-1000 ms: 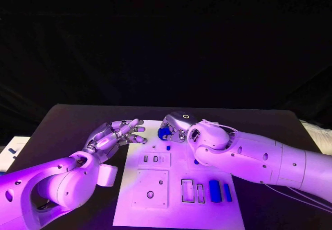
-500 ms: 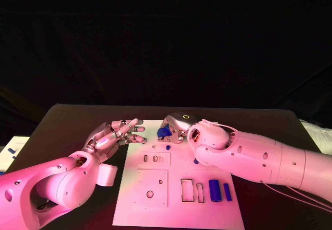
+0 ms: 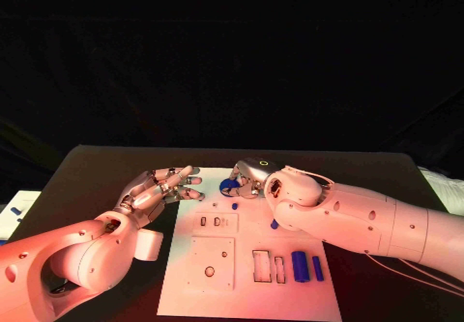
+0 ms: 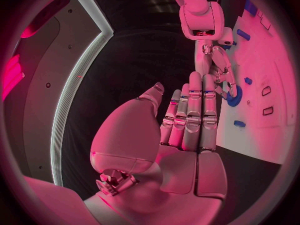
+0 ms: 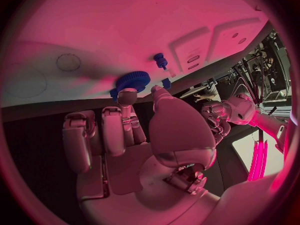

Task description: Assemble the parts on the task board

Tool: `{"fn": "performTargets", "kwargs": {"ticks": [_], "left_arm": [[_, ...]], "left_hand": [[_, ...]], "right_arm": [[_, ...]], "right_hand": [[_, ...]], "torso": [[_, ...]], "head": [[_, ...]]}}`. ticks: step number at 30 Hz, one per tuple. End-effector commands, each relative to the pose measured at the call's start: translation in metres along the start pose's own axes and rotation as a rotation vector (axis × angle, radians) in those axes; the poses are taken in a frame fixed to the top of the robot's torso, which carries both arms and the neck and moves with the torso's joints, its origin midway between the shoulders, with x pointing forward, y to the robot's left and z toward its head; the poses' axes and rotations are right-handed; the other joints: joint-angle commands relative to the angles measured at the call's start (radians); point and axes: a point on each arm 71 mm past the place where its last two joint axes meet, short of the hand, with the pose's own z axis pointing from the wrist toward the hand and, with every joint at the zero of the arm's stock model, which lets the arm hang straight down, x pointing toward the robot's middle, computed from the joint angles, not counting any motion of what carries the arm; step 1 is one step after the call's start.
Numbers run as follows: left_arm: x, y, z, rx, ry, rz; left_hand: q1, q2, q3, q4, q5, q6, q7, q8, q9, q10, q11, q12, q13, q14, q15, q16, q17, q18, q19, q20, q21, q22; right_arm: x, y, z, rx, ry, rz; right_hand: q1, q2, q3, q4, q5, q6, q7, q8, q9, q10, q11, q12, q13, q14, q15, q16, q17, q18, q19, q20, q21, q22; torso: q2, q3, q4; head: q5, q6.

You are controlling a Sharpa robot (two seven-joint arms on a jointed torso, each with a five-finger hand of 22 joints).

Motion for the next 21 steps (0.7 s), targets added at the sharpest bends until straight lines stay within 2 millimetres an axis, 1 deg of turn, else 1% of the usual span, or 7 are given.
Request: {"fn": "performTargets", "kwargs": {"ticks": [1, 5, 10, 14, 17, 20, 21], "left_arm": [[0.003, -0.001, 0.000, 0.006, 0.021, -0.011], [0.003, -0.001, 0.000, 0.006, 0.021, -0.011], [0.003, -0.001, 0.000, 0.005, 0.020, -0.010], [0.002, -0.001, -0.001, 0.005, 0.019, -0.010], [0.002, -0.001, -0.001, 0.005, 0.018, -0.010], [0.000, -0.001, -0.001, 0.005, 0.014, -0.010], [0.000, -0.001, -0.001, 0.005, 0.013, -0.010]], "left_hand": [[0.007, -0.001, 0.001, -0.003, -0.001, 0.007, 0.003, -0.004, -0.001, 0.004, 0.001, -0.007, -0.001, 0.007, 0.000, -0.007, 0.003, 0.011, 0.007, 0.003, 0.002, 0.000], [0.007, -0.001, 0.001, -0.003, -0.001, 0.007, 0.003, -0.004, -0.001, 0.004, 0.001, -0.007, -0.001, 0.007, 0.000, -0.007, 0.003, 0.011, 0.007, 0.003, 0.002, 0.000], [0.007, -0.001, 0.001, -0.003, -0.001, 0.007, 0.003, -0.004, -0.001, 0.004, 0.001, -0.007, -0.001, 0.007, 0.000, -0.007, 0.003, 0.011, 0.007, 0.003, 0.002, 0.000], [0.007, -0.001, 0.001, -0.003, -0.001, 0.007, 0.003, -0.004, -0.001, 0.004, 0.001, -0.007, -0.001, 0.007, 0.000, -0.007, 0.003, 0.011, 0.007, 0.003, 0.002, 0.000], [0.007, -0.001, 0.001, -0.003, -0.001, 0.007, 0.003, -0.004, -0.001, 0.004, 0.001, -0.007, -0.001, 0.007, 0.000, -0.007, 0.003, 0.011, 0.007, 0.003, 0.002, 0.000], [0.007, -0.001, 0.001, -0.003, -0.001, 0.007, 0.003, -0.004, -0.001, 0.004, 0.001, -0.007, -0.001, 0.007, 0.000, -0.007, 0.003, 0.011, 0.007, 0.003, 0.002, 0.000], [0.007, -0.001, 0.001, -0.003, -0.001, 0.007, 0.003, -0.004, -0.001, 0.004, 0.001, -0.007, -0.001, 0.007, 0.000, -0.007, 0.003, 0.011, 0.007, 0.003, 0.002, 0.000]], "right_arm": [[0.002, -0.003, 0.000, 0.028, 0.020, -0.003], [0.002, -0.004, -0.001, 0.030, 0.024, -0.006], [0.000, -0.005, -0.003, 0.025, 0.003, 0.001], [-0.007, -0.008, -0.010, 0.008, -0.065, 0.036], [-0.013, -0.012, -0.017, -0.024, -0.116, 0.081], [-0.020, -0.021, -0.026, -0.083, -0.139, 0.142], [-0.023, -0.024, -0.030, -0.099, -0.140, 0.166]], "right_hand": [[0.016, 0.003, -0.007, -0.004, 0.002, 0.009, 0.001, -0.005, -0.001, 0.010, 0.000, 0.007, 0.004, 0.056, 0.000, 0.005, 0.007, -0.019, 0.071, 0.002, 0.001, 0.223], [0.038, -0.002, -0.015, -0.007, -0.012, 0.009, 0.001, -0.006, -0.001, 0.008, 0.000, 0.008, 0.007, 0.056, 0.000, 0.006, 0.008, -0.019, 0.071, 0.002, 0.001, 0.222], [0.067, -0.010, -0.024, -0.012, -0.034, 0.009, 0.001, -0.007, -0.002, 0.007, -0.001, 0.009, 0.011, 0.056, 0.000, 0.005, 0.008, -0.019, 0.071, 0.001, 0.001, 0.223], [0.085, -0.006, -0.027, -0.009, -0.004, 0.010, 0.000, -0.007, -0.002, 0.009, -0.002, 0.013, 0.015, 0.056, -0.001, 0.005, 0.009, -0.020, 0.072, 0.001, 0.001, 0.224], [0.097, -0.004, -0.029, -0.008, 0.017, 0.005, 0.002, -0.010, -0.004, 0.008, -0.001, 0.009, 0.014, 0.055, -0.001, 0.002, 0.005, -0.019, 0.070, 0.001, 0.000, 0.221], [0.123, -0.002, -0.033, -0.009, -0.030, -0.008, 0.005, -0.011, -0.005, 0.003, 0.001, 0.003, 0.013, 0.054, 0.001, -0.001, 0.002, -0.018, 0.066, 0.002, -0.002, 0.217], [0.133, -0.003, -0.034, -0.011, -0.046, -0.010, 0.005, -0.011, -0.005, 0.002, 0.002, 0.003, 0.013, 0.053, 0.002, -0.002, 0.001, -0.017, 0.066, 0.002, -0.003, 0.216]], "torso": [[0.000, 0.0004, -0.0001], [-0.001, -0.0011, -0.0005], [-0.002, 0.0005, -0.0014], [0.000, -0.0001, -0.0004], [-0.002, 0.0009, -0.0026], [-0.003, 0.0013, -0.0050], [-0.003, 0.0004, -0.0051]], "head": [[0.000, 0.000], [-0.002, 0.000], [0.000, 0.003], [-0.002, 0.003], [-0.001, 0.003], [-0.001, 0.006], [-0.005, 0.006]]}}
